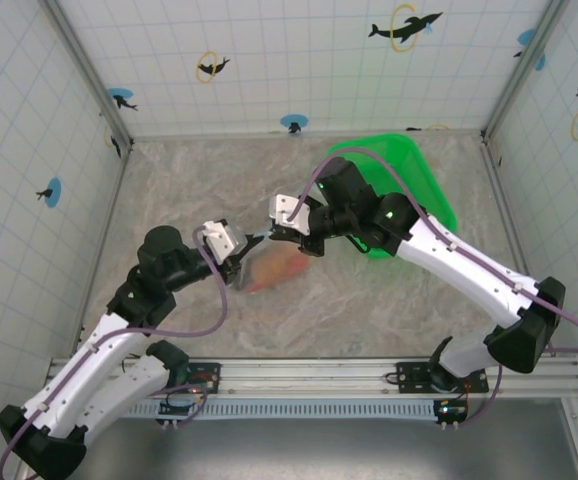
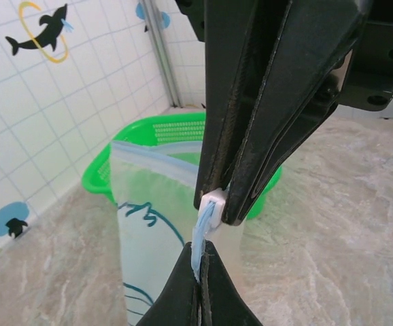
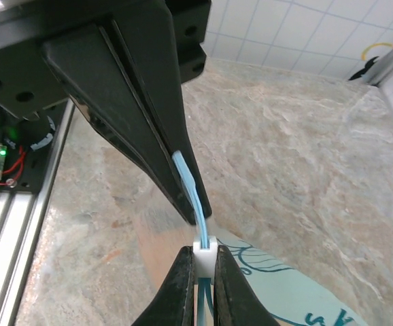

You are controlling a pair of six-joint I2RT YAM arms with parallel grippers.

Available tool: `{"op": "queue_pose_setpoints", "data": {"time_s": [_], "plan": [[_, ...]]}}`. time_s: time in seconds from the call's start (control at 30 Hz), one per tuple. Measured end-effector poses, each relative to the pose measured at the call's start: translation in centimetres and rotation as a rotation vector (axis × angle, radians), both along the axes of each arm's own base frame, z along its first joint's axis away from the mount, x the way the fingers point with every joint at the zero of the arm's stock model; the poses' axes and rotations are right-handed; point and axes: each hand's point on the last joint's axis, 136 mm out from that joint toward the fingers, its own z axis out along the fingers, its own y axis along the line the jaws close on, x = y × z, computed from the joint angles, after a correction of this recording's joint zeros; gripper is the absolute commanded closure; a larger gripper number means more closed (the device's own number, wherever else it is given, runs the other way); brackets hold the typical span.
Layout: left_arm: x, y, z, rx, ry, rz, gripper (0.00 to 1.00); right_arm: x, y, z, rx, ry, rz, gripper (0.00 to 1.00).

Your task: Place the food in the zip-top bag and seal the zipper

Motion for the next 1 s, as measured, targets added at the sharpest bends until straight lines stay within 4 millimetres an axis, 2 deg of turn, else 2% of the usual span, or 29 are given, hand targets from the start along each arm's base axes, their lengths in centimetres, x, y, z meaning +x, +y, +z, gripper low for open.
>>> {"op": "queue_pose_setpoints", "data": {"time_s": [0.23, 0.47, 1.0], "plan": [[0.7, 1.6, 1.8, -0.021, -0.089, 0.109, 1.0, 1.6, -1.1, 0.5, 0.028, -0.047, -0.08, 1.0], [2.4, 3.8, 3.0, -0.038, -0.147, 0.28, 1.0, 3.2, -3.0, 0.0, 0.054, -0.077, -0.185, 1.0], [4.4, 7.9, 2.9, -0.049, -0.196, 0.548, 1.0, 6.4, -7.7, -2.8, 0.054, -0.038, -0.389, 1.0]]}}
